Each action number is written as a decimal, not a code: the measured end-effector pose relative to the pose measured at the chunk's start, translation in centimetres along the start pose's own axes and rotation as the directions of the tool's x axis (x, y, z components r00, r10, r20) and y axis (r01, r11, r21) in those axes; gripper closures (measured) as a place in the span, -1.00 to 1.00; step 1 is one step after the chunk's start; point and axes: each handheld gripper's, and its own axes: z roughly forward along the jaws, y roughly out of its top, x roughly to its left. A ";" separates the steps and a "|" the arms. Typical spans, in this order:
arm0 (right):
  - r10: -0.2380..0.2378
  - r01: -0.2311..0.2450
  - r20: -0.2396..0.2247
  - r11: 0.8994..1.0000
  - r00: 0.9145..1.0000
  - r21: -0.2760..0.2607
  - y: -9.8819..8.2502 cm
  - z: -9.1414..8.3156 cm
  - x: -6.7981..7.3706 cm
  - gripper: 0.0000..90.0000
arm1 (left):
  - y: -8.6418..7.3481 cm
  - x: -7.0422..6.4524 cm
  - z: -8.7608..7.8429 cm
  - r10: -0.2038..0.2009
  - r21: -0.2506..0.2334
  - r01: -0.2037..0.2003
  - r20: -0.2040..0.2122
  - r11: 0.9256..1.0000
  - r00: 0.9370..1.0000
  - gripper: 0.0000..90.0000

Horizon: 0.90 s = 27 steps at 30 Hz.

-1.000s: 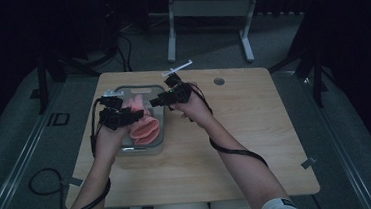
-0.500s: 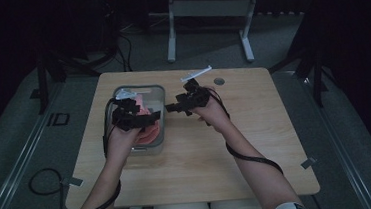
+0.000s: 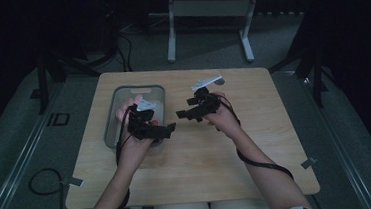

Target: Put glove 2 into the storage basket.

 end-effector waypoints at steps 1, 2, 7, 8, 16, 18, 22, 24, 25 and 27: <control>-0.001 0.001 0.003 1.000 1.000 0.002 -0.2 -0.1 -0.1 -0.54 | -0.1 -0.3 0.1 0.003 -0.003 -0.003 0.008 1.000 1.000 -0.97; 0.001 -0.001 0.004 1.000 1.000 0.002 -0.4 -0.1 -0.2 -0.54 | -0.1 -0.6 0.1 0.010 -0.005 -0.010 0.015 1.000 1.000 -0.97; 0.008 -0.008 -0.016 1.000 1.000 0.011 -1.6 -0.3 -0.7 -0.53 | -0.5 -1.8 0.5 0.045 -0.002 -0.045 0.025 0.999 0.999 -0.97; 0.008 -0.008 -0.016 1.000 1.000 0.015 -1.7 -0.3 -0.8 -0.53 | -0.7 -2.3 0.6 0.057 0.001 -0.057 0.029 0.998 0.998 -0.97; 0.004 -0.004 -0.005 1.000 1.000 0.012 -3.1 -0.7 -1.4 -0.55 | -1.3 -3.8 1.1 0.079 -0.015 -0.078 0.079 0.997 0.994 -0.97; 0.001 -0.001 0.003 1.000 1.000 0.013 -3.6 -0.9 -1.5 -0.55 | -1.5 -4.2 1.3 0.091 -0.007 -0.090 0.082 0.996 0.992 -0.97; -0.008 0.008 0.005 1.000 1.000 -0.002 -4.1 -1.1 -1.7 -0.54 | -2.1 -4.9 2.0 0.110 -0.002 -0.111 0.100 0.994 0.989 -0.97; -0.013 0.013 0.009 1.000 1.000 -0.009 -4.9 -1.2 -1.8 -0.54 | -2.4 -5.1 2.3 0.117 0.012 -0.119 0.106 0.993 0.987 -0.97; -0.013 0.013 0.011 1.000 1.000 -0.006 -5.1 -1.2 -1.9 -0.54 | -2.6 -5.2 2.5 0.122 0.013 -0.124 0.111 0.992 0.986 -0.97; -0.012 0.012 0.009 1.000 1.000 -0.004 -5.5 -1.2 -2.1 -0.54 | -2.9 -5.4 2.9 0.120 0.022 -0.123 0.123 0.992 0.985 -0.97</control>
